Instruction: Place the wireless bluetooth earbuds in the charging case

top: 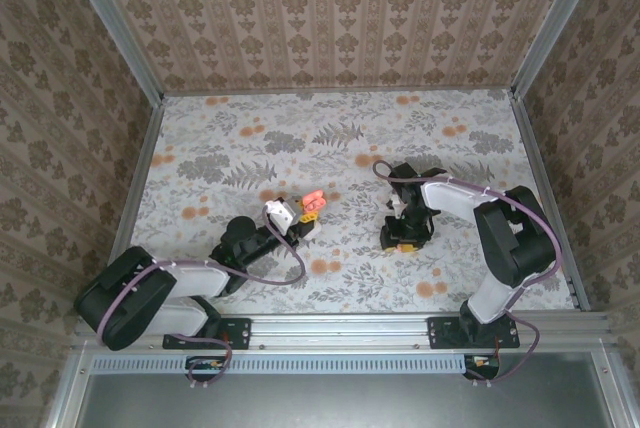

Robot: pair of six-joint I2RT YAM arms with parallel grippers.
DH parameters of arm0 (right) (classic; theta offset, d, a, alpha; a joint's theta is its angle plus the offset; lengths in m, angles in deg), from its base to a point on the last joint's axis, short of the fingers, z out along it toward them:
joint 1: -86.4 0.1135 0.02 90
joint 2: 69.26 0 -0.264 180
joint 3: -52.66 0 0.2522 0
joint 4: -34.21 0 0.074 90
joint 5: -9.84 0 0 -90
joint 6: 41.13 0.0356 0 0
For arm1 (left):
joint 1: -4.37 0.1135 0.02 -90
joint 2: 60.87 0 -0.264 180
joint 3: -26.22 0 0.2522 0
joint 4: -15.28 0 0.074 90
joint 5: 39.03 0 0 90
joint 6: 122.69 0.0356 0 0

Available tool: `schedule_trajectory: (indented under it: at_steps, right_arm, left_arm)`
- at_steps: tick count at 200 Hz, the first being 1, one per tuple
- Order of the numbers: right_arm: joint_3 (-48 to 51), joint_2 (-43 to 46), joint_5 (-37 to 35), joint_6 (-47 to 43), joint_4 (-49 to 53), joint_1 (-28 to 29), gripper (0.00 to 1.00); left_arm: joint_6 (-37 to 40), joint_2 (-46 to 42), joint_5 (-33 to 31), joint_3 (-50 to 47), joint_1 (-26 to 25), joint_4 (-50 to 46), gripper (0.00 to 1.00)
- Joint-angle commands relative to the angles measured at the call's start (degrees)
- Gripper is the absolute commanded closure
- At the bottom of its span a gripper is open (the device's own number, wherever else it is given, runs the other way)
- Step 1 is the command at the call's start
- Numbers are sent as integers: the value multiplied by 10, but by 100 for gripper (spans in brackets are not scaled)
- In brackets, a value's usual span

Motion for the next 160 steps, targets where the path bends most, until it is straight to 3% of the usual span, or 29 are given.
schedule_trajectory:
  at_steps: [1, 113, 160]
  right_arm:
    - [5, 1, 44, 23, -25, 2, 54]
    - [-26, -8, 121, 53, -85, 20, 55]
    - [-85, 34, 82, -26, 25, 20, 55]
  left_arm:
    - [7, -16, -6, -7, 3, -9, 83]
    - [12, -33, -9, -8, 4, -26, 83]
    - [15, -46, -9, -8, 6, -40, 83]
